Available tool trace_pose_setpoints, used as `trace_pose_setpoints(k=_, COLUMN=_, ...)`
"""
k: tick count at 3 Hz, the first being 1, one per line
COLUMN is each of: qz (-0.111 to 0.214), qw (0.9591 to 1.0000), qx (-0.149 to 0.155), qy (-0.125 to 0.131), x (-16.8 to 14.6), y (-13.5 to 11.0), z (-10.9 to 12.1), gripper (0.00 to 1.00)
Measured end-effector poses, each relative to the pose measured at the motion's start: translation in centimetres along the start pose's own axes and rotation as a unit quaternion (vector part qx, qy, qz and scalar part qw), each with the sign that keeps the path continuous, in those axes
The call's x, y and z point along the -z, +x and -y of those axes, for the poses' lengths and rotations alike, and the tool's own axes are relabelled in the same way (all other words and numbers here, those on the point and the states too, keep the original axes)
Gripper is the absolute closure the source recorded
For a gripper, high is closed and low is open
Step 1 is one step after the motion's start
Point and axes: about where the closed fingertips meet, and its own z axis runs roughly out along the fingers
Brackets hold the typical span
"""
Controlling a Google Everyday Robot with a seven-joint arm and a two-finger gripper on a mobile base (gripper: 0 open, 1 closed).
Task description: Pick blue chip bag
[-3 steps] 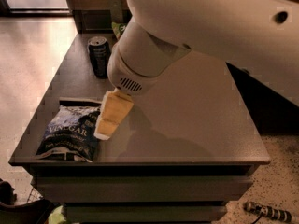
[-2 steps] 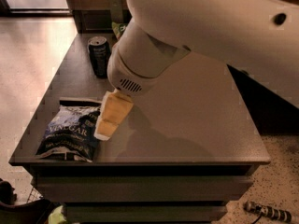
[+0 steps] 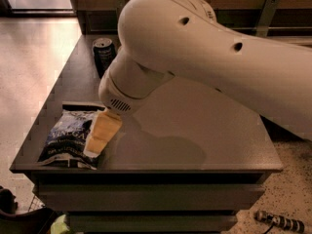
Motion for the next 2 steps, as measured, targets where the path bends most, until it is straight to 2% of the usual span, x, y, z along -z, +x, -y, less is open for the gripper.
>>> trace_pose_setpoints(k=1, qz=0.013, qw=0.9992, qx=-0.001, qy=-0.038, x=-4.0, y=-1.1, z=-1.3, gripper=0.0)
trace_pose_setpoints(k=2, qz=0.015, qw=0.9974, qx=0.001, qy=-0.07, x=-6.4, y=-2.3, z=-2.9, gripper=0.0)
